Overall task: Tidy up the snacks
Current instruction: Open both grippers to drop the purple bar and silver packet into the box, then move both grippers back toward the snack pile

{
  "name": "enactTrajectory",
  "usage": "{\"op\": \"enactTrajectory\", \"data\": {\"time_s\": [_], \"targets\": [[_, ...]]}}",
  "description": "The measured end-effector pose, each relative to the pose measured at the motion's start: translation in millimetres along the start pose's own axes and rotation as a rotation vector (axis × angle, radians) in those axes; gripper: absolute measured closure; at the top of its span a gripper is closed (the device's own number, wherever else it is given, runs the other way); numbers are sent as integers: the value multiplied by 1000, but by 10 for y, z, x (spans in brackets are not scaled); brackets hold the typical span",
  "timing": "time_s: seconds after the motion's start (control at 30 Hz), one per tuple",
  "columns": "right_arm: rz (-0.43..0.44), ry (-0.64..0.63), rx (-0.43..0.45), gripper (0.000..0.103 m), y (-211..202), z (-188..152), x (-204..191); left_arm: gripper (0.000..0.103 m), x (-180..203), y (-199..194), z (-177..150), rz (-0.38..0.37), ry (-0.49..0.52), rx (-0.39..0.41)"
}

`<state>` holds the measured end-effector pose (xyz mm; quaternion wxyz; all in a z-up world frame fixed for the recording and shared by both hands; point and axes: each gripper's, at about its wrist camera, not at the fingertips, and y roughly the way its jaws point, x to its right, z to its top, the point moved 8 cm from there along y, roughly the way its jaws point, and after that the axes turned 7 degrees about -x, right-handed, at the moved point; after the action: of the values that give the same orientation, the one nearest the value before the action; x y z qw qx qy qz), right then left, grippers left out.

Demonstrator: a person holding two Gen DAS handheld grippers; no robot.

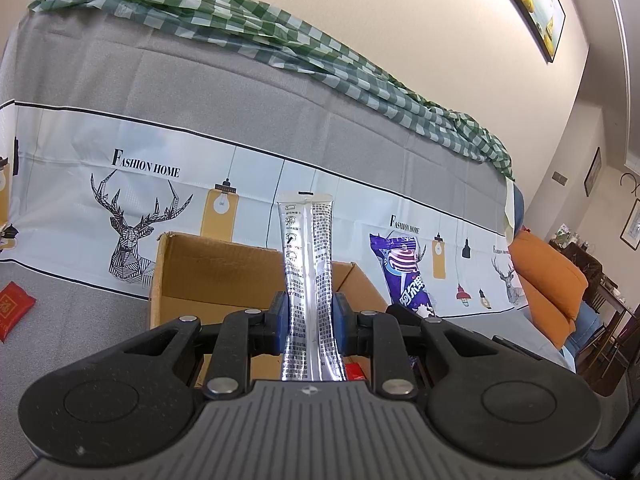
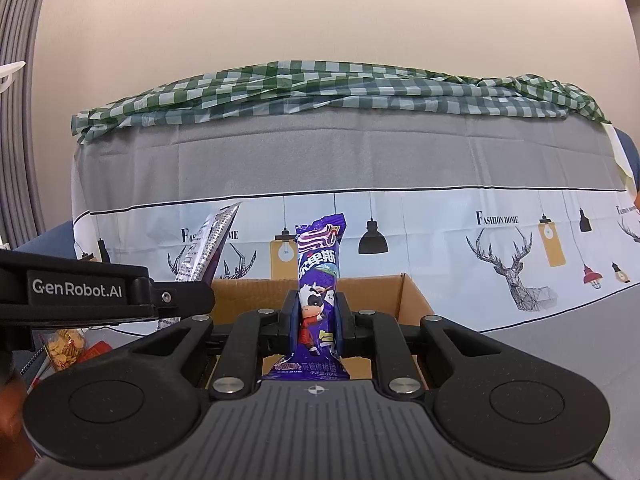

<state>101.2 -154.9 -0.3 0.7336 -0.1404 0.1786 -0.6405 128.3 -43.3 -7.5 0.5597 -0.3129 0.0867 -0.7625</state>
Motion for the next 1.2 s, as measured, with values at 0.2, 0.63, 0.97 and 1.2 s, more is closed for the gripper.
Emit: {"op": "enactTrajectory", "data": {"time_s": [0.2,0.63,0.97,1.2], "targets": [[6,-9,-9,85,20,-9,-3,76,-10,-9,-11,-17,-6,0],[11,-35,-86,48,160,-142,-137,60,-125,-79,19,9,-13,14],[52,-77,-98,46,188,-184,-481,60,-610,-234,141,67,-75,9],[81,-109,-95,44,185,-223,-777,60,-1107,-452,194,114,-80,-16]]}}
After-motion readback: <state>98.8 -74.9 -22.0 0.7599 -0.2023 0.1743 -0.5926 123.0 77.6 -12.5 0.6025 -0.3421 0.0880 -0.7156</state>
